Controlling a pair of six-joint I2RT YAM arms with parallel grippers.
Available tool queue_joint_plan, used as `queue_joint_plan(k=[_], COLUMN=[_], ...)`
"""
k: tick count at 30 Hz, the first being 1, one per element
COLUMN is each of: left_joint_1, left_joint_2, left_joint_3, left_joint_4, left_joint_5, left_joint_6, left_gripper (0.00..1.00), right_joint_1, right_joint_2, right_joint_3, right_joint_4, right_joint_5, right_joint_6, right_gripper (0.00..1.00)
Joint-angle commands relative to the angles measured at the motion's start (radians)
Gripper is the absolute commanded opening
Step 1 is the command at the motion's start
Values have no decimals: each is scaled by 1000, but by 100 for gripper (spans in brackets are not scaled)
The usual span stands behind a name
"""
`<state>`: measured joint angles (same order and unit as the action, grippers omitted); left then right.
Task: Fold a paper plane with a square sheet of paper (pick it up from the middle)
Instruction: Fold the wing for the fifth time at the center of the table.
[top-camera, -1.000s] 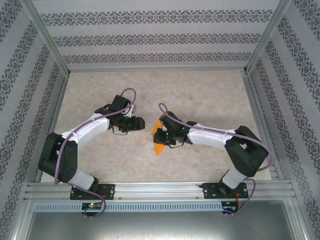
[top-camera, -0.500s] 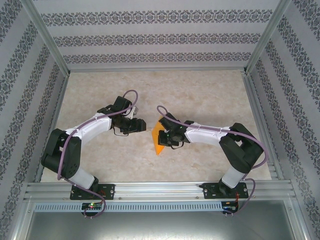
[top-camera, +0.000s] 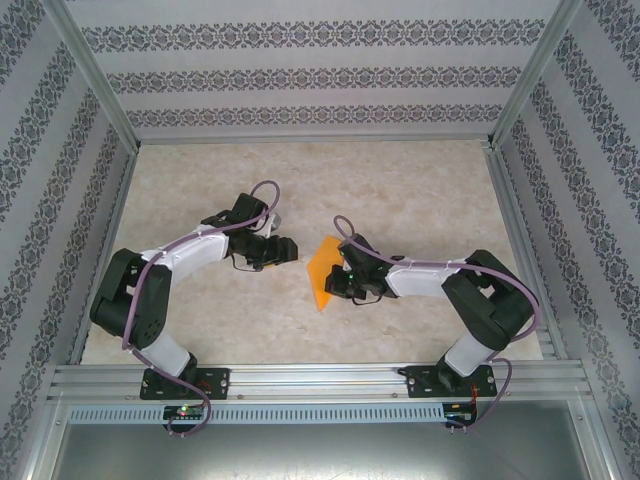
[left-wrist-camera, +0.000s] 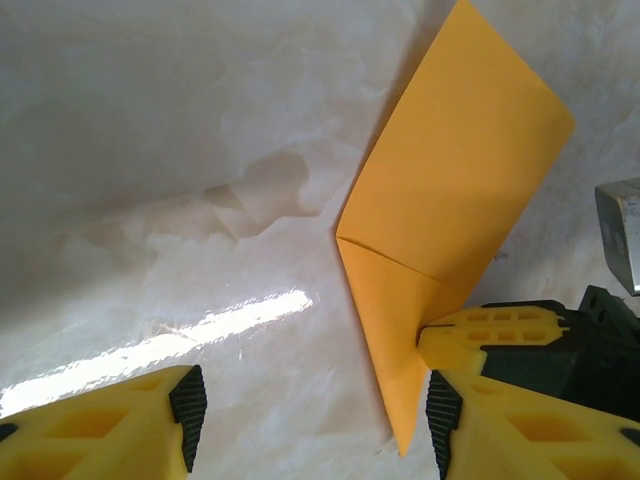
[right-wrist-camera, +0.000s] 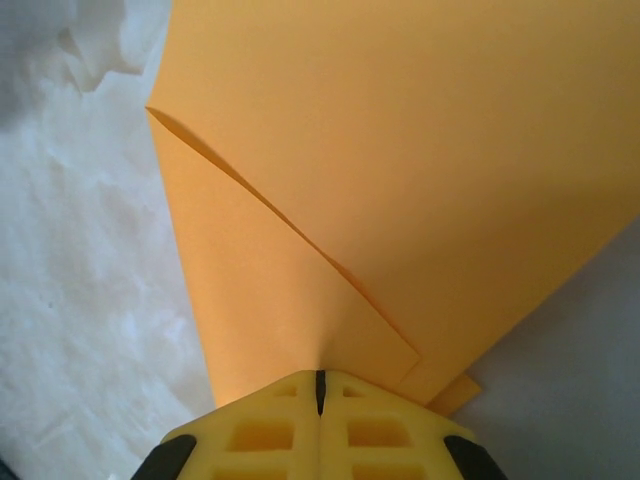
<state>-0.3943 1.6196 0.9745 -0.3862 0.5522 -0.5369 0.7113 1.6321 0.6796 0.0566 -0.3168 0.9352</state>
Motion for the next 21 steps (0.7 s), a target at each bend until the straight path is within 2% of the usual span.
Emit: queue_joint_plan(k=[1, 9, 15, 21], left_joint_1=[-38, -142, -165, -199], left_joint_2=[14, 76, 104, 159], left_joint_3=[-4, -10, -40, -24], left_joint_4=[103, 202, 282, 347], left_joint_5=[13, -103, -189, -177], left_joint_6=[-84, -242, -340, -384], left_gripper=[63, 61, 58, 58], right_joint_1=[-20, -38, -46, -58], right_joint_2=[9, -8, -8, -6], right_joint_3=[-84, -110, -141, -162], right_joint_4=[129, 138, 165, 189], right_joint_5=[-58, -70, -80, -86], right_joint_6=[66, 39, 32, 35], right_gripper=[2, 2, 1, 0])
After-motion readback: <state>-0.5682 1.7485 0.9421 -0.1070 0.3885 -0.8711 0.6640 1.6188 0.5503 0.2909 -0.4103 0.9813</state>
